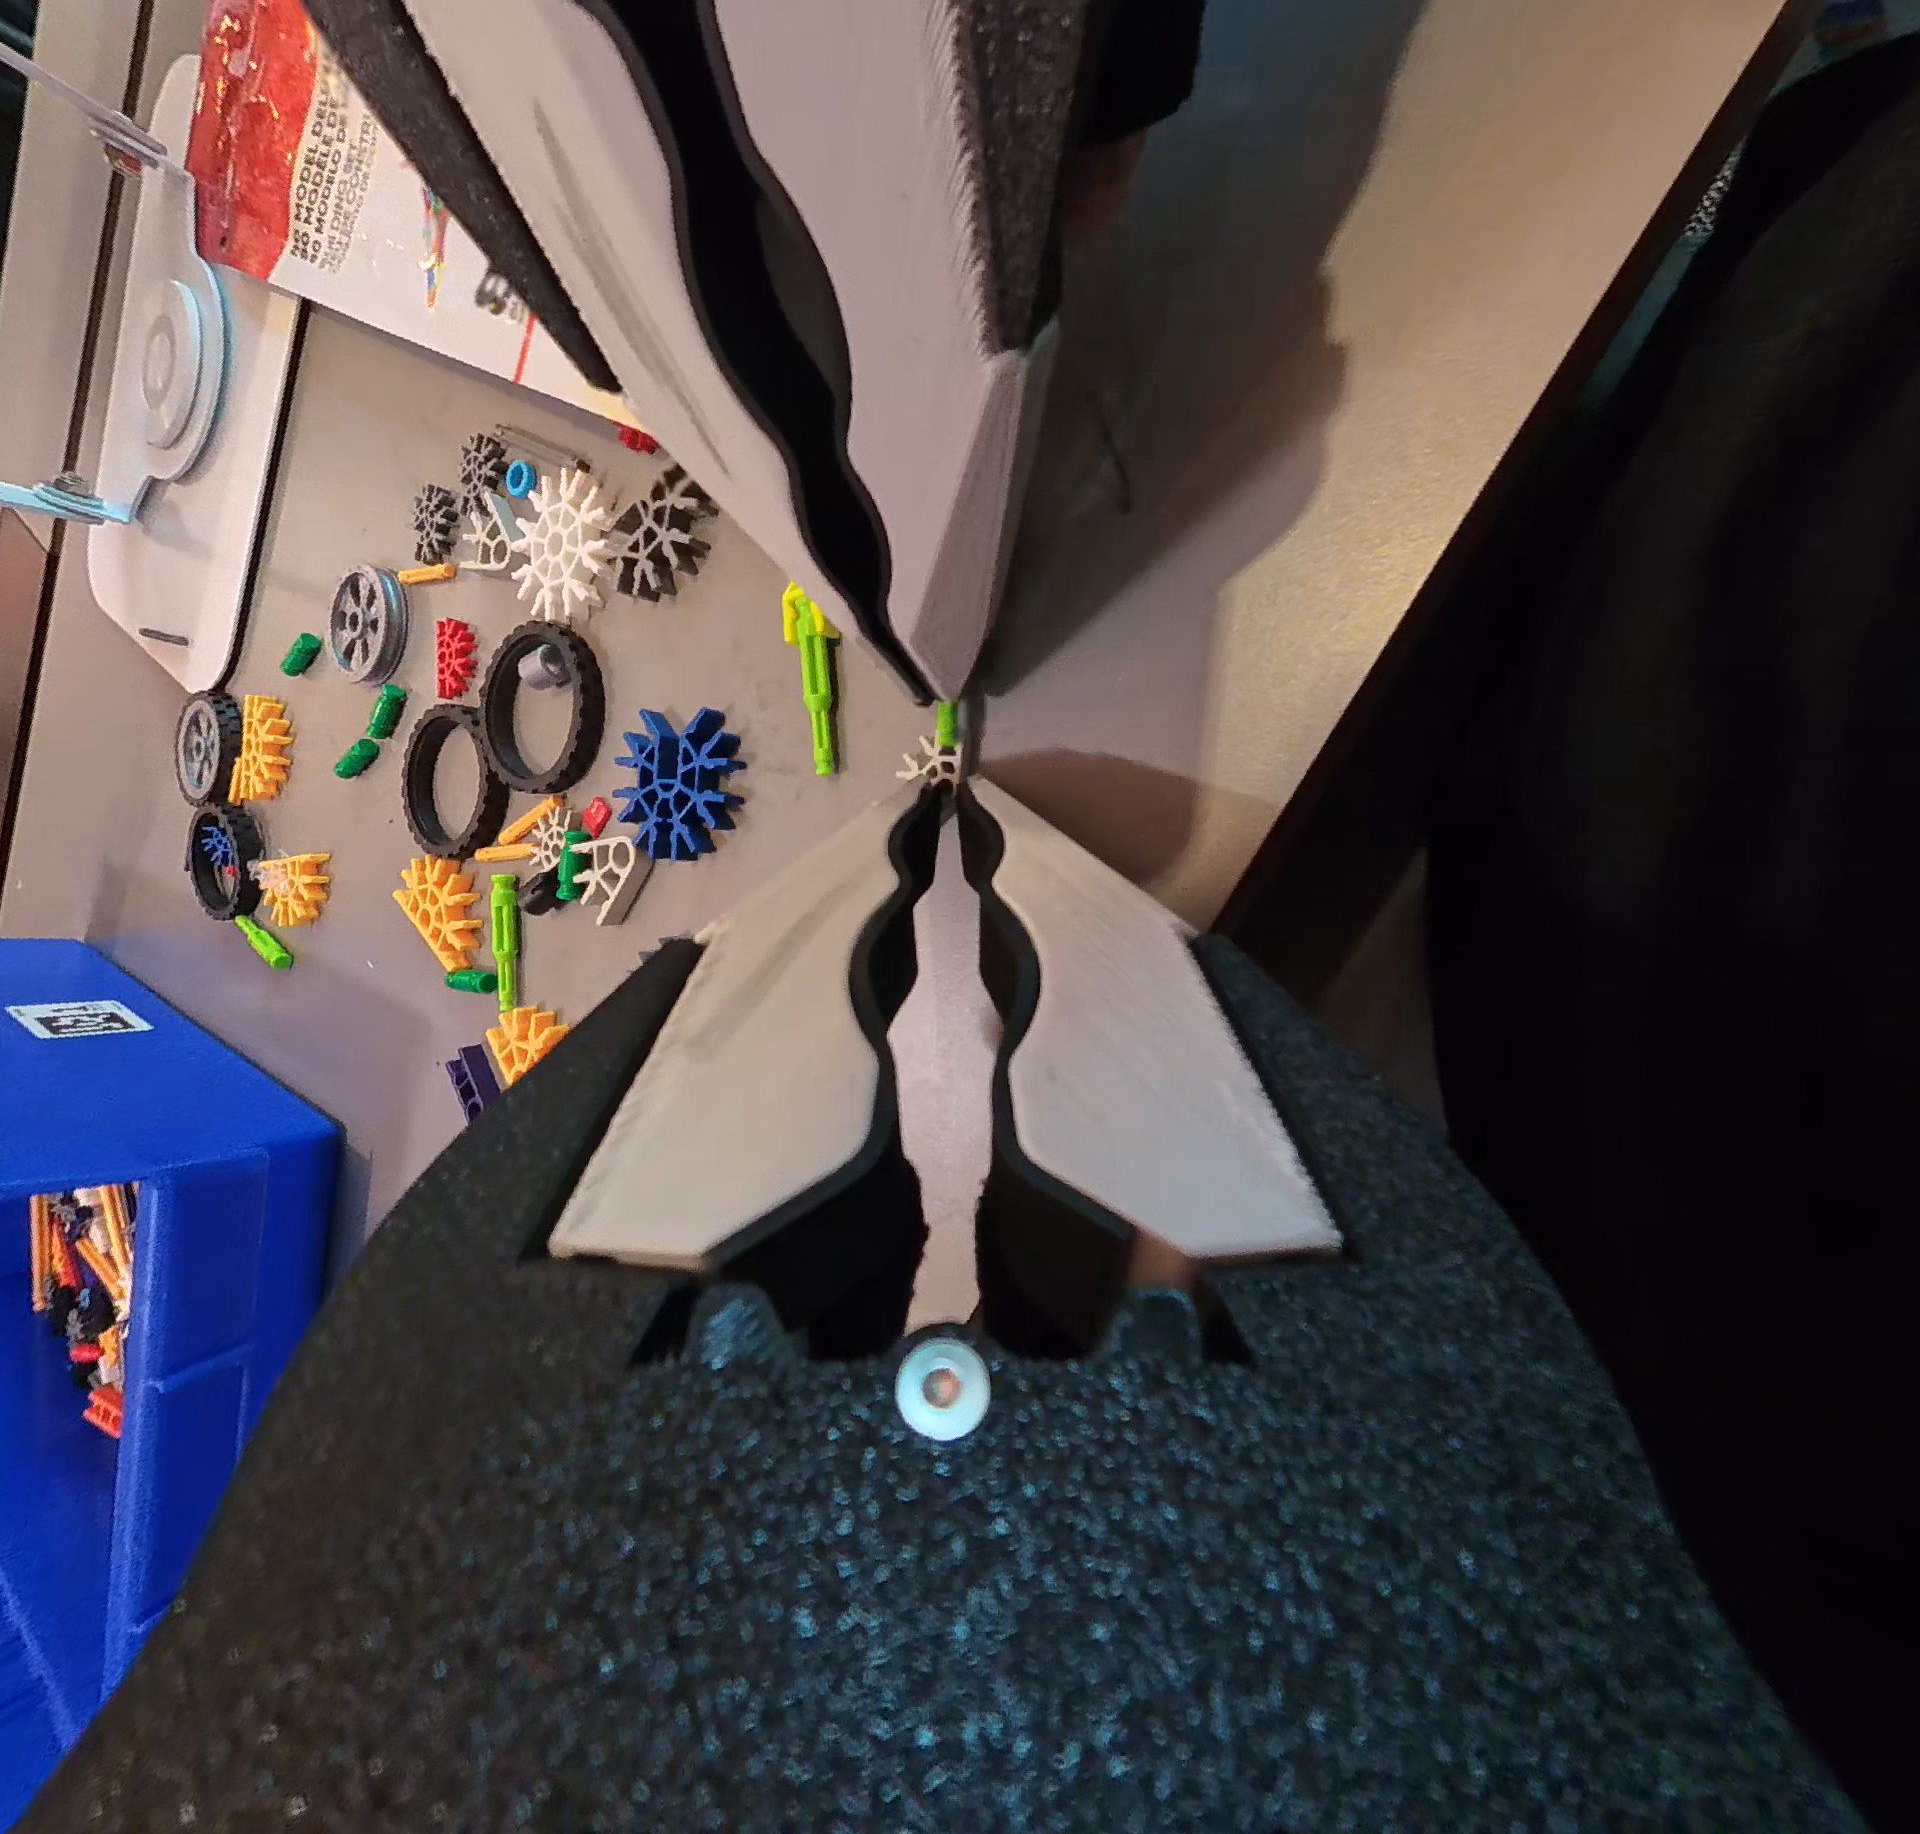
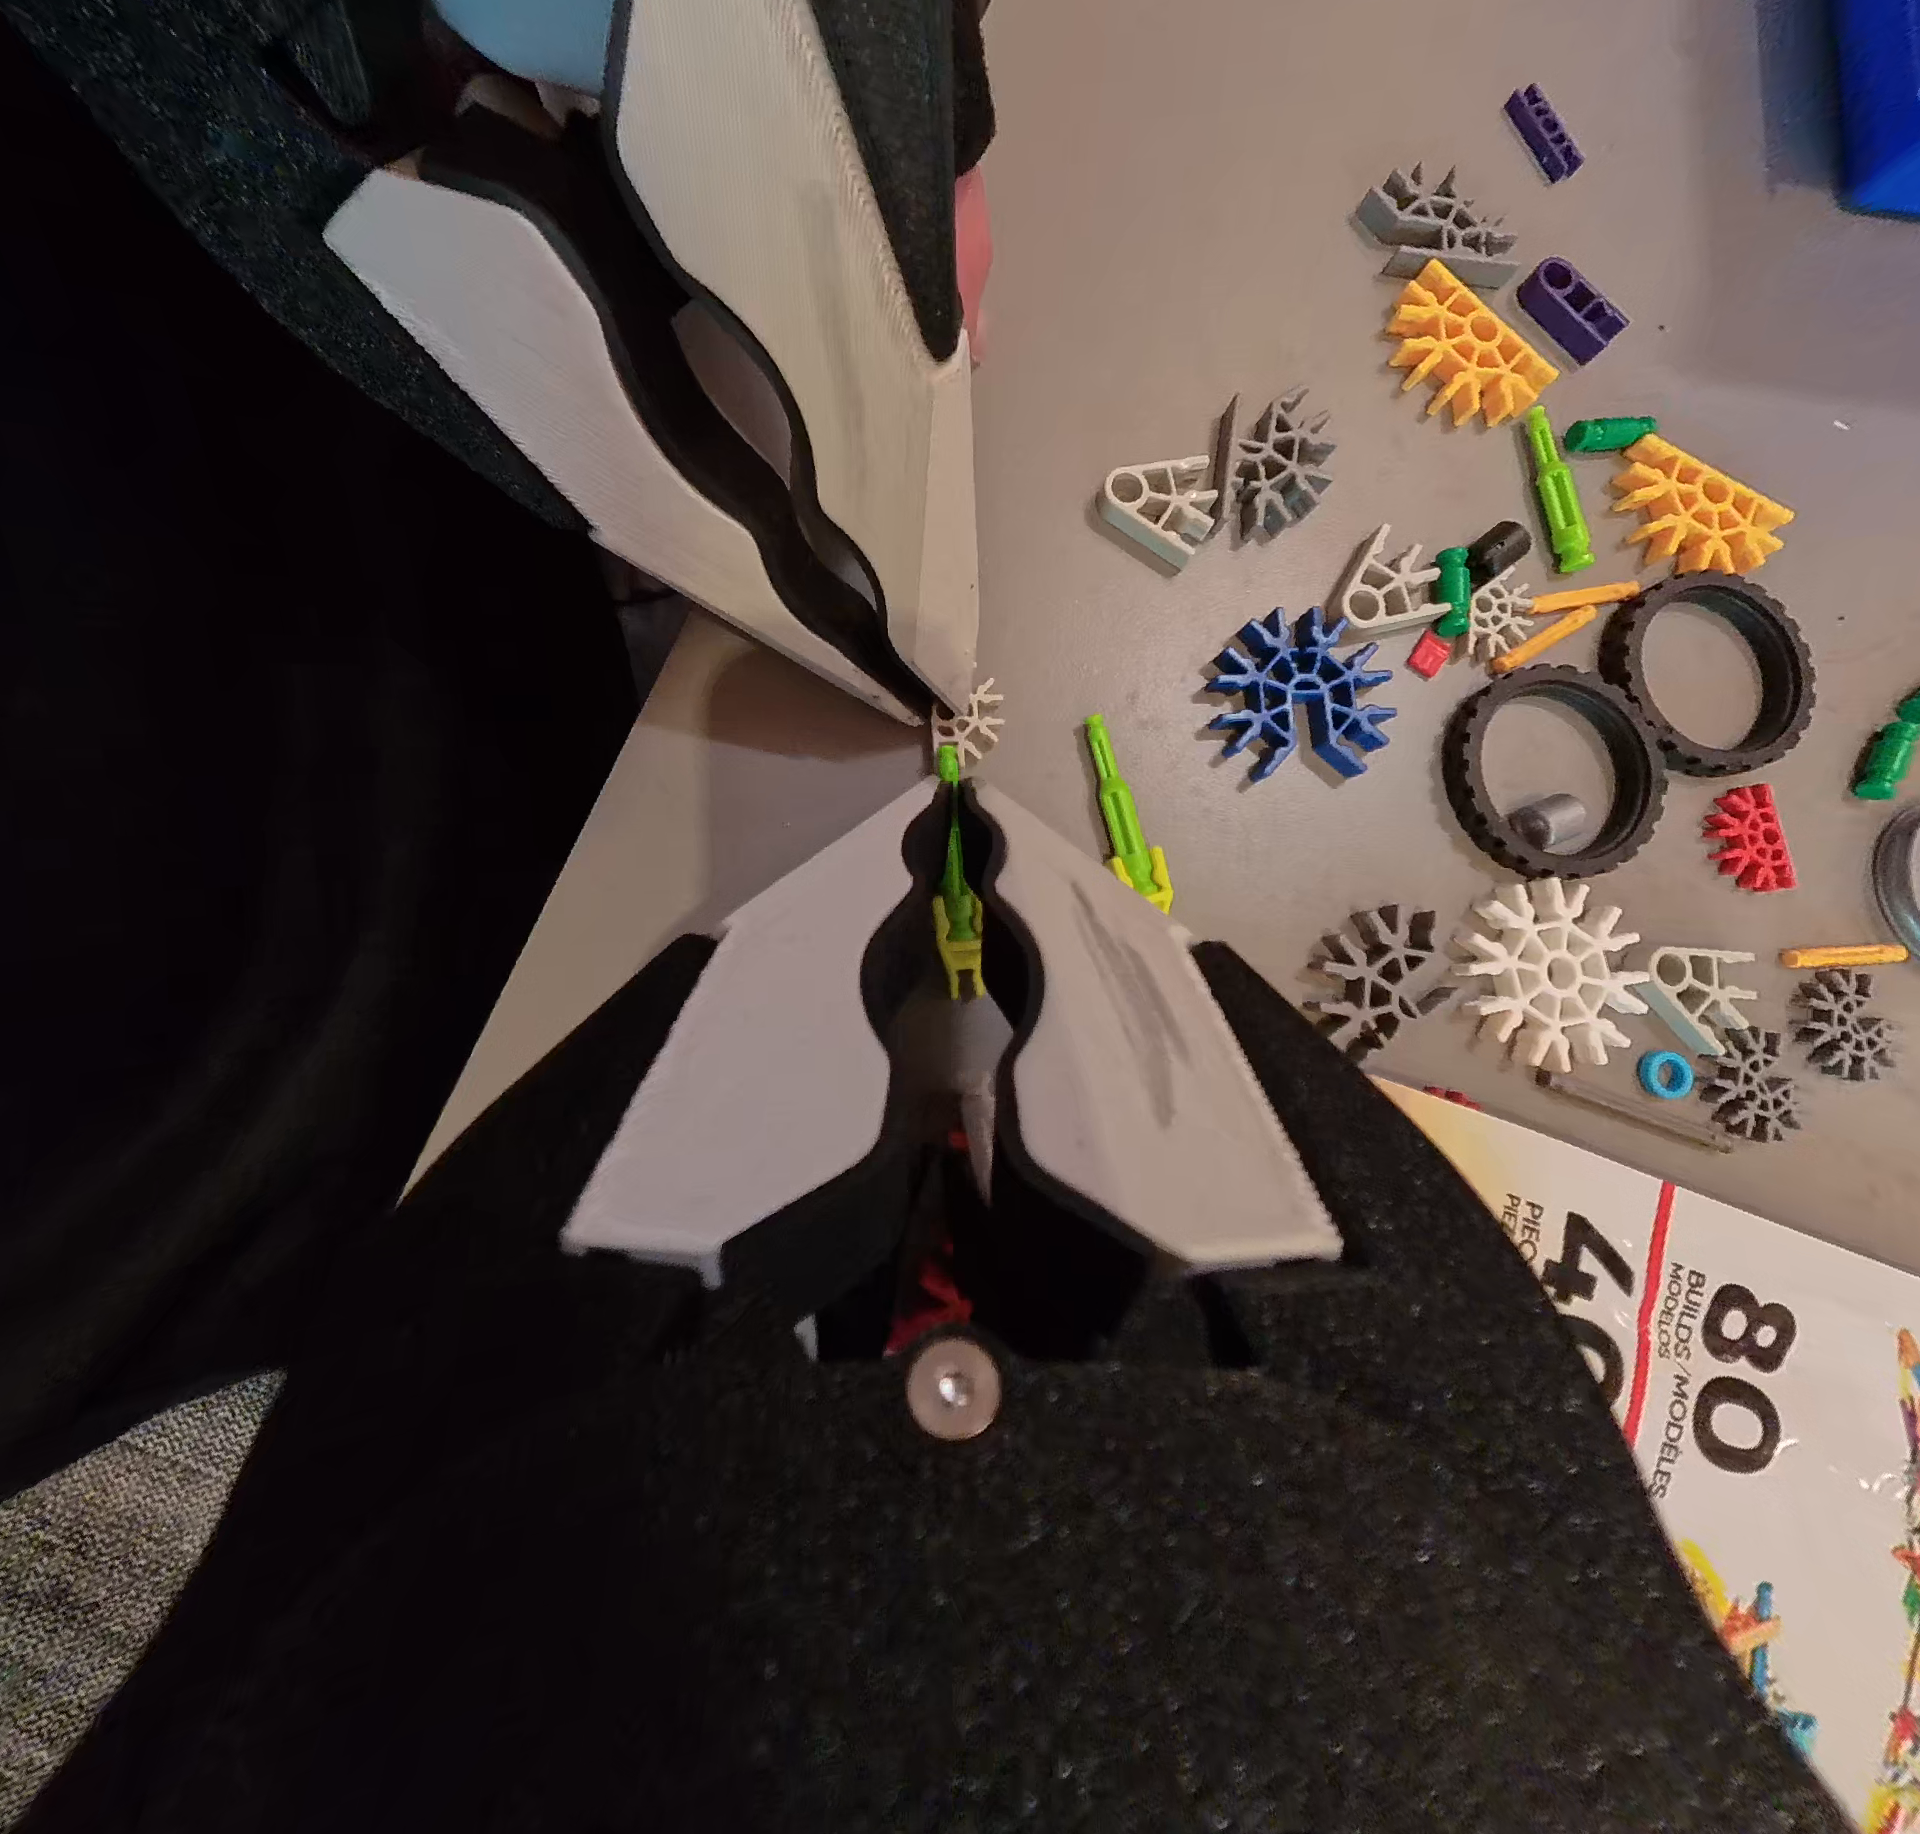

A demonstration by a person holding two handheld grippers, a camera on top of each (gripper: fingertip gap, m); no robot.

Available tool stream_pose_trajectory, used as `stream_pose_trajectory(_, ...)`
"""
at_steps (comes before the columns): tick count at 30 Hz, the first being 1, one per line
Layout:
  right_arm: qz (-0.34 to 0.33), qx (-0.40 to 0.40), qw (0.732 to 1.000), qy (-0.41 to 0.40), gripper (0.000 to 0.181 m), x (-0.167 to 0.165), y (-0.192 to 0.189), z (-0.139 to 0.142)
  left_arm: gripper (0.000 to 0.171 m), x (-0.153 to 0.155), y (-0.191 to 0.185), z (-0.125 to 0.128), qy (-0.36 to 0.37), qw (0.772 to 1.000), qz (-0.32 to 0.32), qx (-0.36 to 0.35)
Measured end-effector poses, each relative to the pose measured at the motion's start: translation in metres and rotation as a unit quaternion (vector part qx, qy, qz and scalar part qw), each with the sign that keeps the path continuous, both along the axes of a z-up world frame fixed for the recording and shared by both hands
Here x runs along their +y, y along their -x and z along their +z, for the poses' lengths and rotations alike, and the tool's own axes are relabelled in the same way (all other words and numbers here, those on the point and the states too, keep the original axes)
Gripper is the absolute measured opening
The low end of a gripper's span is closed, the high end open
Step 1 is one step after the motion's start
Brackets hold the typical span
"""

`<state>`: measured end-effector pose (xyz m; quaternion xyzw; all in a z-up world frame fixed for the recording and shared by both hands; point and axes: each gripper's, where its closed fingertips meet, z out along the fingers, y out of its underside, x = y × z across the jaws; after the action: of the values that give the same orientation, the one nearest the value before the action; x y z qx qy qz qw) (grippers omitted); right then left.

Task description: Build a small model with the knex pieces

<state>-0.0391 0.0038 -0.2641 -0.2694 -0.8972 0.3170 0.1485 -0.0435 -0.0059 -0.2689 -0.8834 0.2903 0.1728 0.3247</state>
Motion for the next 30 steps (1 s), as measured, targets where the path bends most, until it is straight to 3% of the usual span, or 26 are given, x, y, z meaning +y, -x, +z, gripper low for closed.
stream_pose_trajectory(19,-0.002,0.004,1.0,0.028,0.0,-0.0055,0.0033,0.0084,0.001,0.0002,-0.0004,0.0,-0.001,1.0,-0.002,0.0)
stream_pose_trajectory(30,-0.003,-0.024,1.0,0.012,0.0,-0.0063,0.0038,-0.001,0.001,-0.0001,-0.0004,0.0,-0.005,1.0,-0.005,0.002)
